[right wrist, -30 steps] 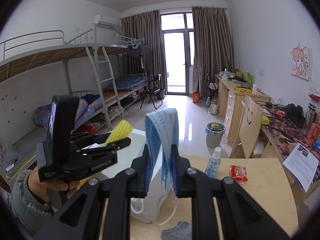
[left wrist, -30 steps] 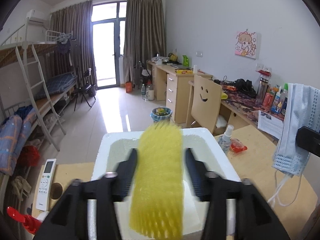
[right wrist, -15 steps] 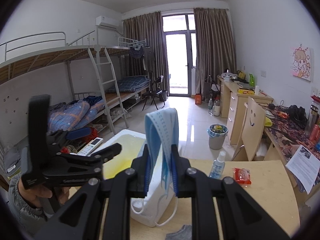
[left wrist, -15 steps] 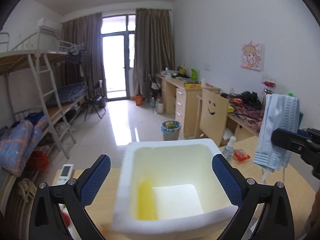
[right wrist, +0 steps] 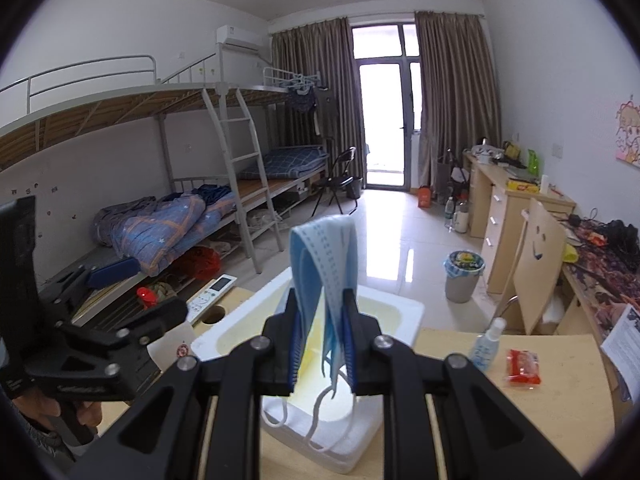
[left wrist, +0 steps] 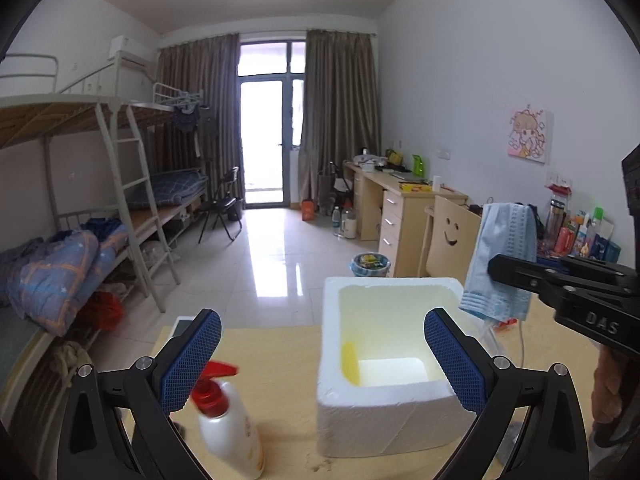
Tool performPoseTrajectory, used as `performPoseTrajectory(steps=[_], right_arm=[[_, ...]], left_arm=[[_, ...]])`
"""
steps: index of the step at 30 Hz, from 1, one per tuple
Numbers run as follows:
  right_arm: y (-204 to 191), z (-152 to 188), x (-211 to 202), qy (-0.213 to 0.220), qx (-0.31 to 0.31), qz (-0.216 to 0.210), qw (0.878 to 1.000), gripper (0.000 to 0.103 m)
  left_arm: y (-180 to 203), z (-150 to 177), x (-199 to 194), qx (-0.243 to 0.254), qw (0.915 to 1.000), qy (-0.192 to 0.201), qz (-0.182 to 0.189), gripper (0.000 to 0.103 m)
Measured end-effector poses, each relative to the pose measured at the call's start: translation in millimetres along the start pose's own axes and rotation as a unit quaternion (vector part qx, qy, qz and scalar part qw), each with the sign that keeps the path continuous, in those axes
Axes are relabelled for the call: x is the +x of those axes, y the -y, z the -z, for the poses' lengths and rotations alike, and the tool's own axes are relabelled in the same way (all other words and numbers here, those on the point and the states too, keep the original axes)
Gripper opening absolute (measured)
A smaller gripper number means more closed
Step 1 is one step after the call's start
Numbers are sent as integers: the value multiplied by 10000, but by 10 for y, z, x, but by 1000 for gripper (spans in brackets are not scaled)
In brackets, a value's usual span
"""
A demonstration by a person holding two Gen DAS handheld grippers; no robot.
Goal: Organize soft objects
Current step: 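Lower the blue mask into the foam box and open the right tool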
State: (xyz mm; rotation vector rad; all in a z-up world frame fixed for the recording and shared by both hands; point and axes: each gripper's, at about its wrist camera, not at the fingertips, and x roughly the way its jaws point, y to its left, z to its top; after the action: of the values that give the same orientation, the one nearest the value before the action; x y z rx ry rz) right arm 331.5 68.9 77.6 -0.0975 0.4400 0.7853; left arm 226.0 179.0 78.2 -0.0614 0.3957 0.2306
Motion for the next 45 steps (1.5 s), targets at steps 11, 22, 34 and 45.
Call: performPoseTrajectory(steps=[11,22,34,45], right_arm=[[26,6,360,-259,112,-63,9996,22],[-42,46,580,-604,22,-3,9982,29],[-33,100,627,-850,71,125,9963,65],[-119,151,341,-692,-38,210,9974,66]], left_arm=[[-174,177,-98,-126,9998,21,-136,102],[-267,252,-114,-216,9996,-35,-150,102],[-224,280,-177,-135,9998,-60,-163,102],[-153,289,-372,-124,9997,8,-224,102]])
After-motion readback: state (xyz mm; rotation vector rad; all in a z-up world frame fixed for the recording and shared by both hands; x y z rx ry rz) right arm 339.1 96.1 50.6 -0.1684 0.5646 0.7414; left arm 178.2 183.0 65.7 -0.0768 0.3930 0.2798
